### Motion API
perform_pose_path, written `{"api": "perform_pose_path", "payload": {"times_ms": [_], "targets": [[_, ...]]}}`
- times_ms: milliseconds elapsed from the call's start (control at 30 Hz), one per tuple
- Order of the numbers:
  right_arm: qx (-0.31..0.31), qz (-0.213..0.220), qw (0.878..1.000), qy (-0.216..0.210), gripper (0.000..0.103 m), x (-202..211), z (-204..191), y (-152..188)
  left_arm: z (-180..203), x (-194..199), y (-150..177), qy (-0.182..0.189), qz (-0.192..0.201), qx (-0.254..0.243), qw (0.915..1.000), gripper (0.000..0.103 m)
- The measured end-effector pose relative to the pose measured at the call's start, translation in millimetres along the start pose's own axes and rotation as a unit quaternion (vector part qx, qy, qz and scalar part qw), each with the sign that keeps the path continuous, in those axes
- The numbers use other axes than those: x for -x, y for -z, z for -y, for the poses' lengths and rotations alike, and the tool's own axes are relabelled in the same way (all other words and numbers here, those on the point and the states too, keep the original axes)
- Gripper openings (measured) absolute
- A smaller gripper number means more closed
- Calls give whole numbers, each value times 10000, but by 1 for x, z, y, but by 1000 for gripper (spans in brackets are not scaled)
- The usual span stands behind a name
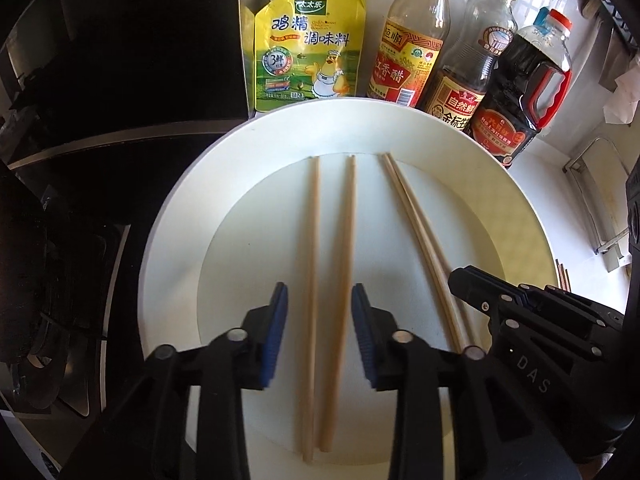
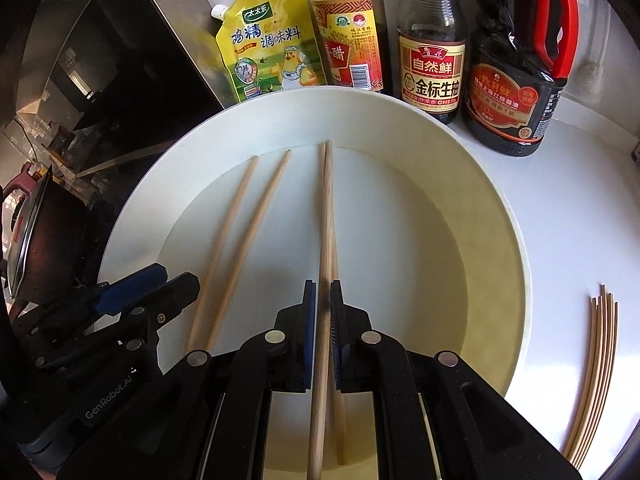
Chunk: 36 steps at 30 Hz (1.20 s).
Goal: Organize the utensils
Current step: 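Lower the chopsticks into the basin and open the left then right tool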
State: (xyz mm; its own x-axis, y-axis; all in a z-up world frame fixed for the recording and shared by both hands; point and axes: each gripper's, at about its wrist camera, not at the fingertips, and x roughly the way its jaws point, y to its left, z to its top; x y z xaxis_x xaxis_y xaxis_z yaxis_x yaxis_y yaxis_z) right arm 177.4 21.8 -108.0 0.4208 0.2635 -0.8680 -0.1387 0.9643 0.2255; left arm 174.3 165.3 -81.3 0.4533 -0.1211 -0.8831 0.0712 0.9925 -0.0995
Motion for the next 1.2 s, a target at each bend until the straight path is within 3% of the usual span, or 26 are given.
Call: {"api": "perform_pose_path", "payload": {"times_ms": [700, 1200], "targets": [[27, 330, 9994, 88, 7, 46, 7, 19, 0, 34, 14, -59, 193, 48, 9998, 35], [-8, 568, 9982, 176, 7, 103, 33, 51, 44, 68, 33, 76, 398, -225, 9989, 37]]}}
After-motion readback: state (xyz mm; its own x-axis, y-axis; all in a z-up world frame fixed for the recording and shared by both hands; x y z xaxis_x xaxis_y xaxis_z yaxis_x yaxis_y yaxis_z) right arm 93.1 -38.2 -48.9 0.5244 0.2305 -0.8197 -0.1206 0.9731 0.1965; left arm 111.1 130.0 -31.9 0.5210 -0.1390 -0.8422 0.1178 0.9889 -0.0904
